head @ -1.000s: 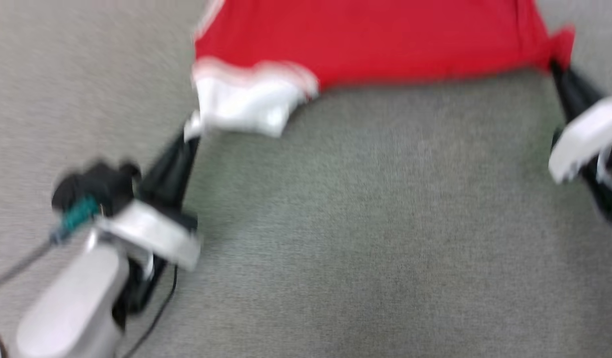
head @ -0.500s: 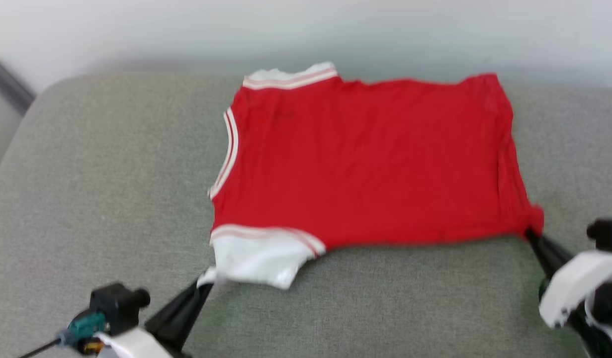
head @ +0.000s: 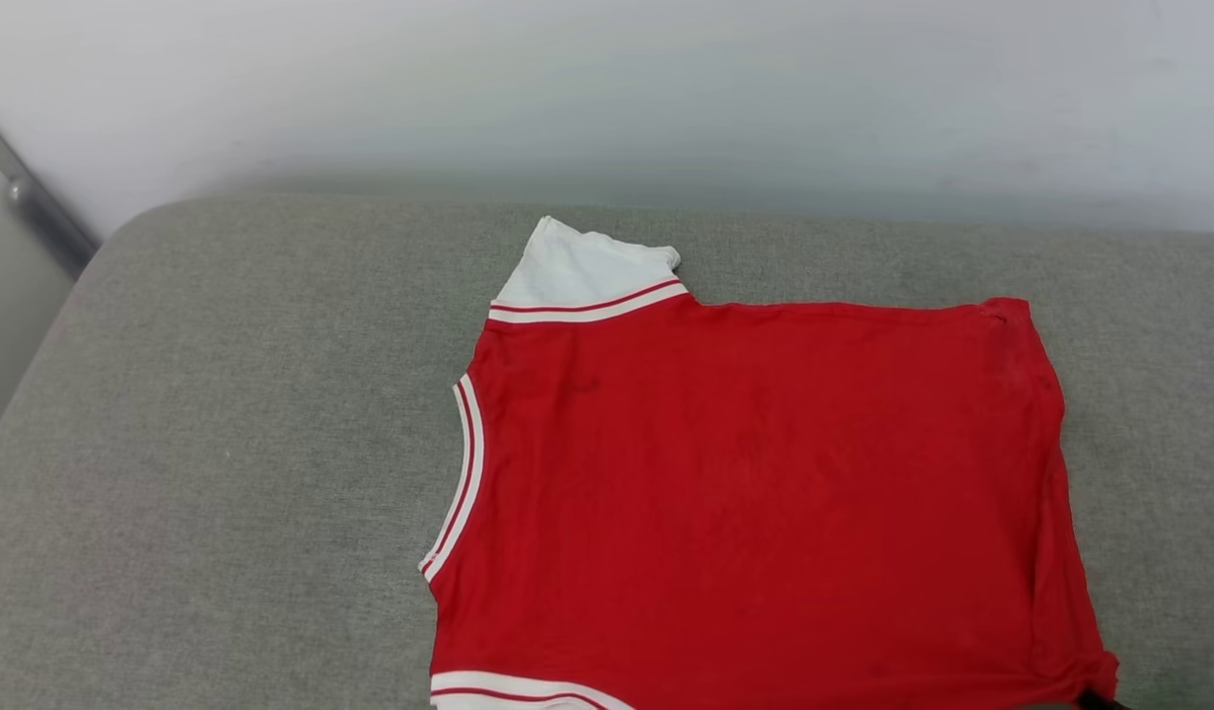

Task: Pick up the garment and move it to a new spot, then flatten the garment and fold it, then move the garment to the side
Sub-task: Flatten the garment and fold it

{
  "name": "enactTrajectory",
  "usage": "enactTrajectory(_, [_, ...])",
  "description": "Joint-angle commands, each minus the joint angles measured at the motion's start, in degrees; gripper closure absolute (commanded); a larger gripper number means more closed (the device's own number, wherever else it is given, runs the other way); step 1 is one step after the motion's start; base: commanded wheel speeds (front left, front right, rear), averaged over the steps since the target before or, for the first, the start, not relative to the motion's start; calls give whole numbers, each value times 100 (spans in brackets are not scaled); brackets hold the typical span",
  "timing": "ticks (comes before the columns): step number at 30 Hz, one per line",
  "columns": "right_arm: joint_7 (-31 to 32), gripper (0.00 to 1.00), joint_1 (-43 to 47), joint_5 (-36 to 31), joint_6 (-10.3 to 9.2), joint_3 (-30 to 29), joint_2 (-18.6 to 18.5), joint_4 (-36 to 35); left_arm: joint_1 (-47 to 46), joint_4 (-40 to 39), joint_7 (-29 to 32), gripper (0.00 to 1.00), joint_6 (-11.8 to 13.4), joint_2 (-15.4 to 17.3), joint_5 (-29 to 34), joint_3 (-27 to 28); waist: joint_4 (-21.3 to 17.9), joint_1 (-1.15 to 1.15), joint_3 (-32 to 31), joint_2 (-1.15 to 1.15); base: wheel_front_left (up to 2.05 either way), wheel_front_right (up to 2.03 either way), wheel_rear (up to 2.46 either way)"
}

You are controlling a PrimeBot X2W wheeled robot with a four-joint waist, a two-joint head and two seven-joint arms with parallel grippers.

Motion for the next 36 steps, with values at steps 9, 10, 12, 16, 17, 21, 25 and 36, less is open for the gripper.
enactTrajectory(9, [710,100,266,54,-3,-586,326,-834,-290,-138,-413,100,-70,0,60,386,-91,2,223,0,0,0,0])
enactTrajectory(10, [803,100,243,69,-3,-635,319,-867,-349,-145,-453,100,-85,-4,90,421,-93,2,245,0,0,0,0])
enactTrajectory(12, [929,100,139,36,-3,-704,267,-946,-476,-149,-521,100,-113,1,155,497,-92,2,306,0,0,0,0])
enactTrajectory(16, [1177,100,-151,58,-3,-804,249,-1096,-772,-93,-811,100,-131,-79,264,746,-132,2,508,0,0,0,0])
enactTrajectory(17, [1235,100,-235,67,-3,-837,261,-1113,-848,-74,-862,100,-148,-79,306,786,-138,2,581,0,0,0,0])
enactTrajectory(21, [1474,100,-639,11,-3,-910,228,-1185,-1284,53,-897,100,-247,-137,491,864,-92,2,870,0,0,0,0])
enactTrajectory(25, [1774,100,-1027,-167,-3,-886,153,-1141,-1822,263,-701,100,-306,-221,692,822,-43,2,1149,0,0,0,0])
enactTrajectory(36, [2297,100,-2059,-603,-3,-562,16,-778,-3205,1176,-189,100,-518,-535,908,557,17,2,1760,0,0,0,0])
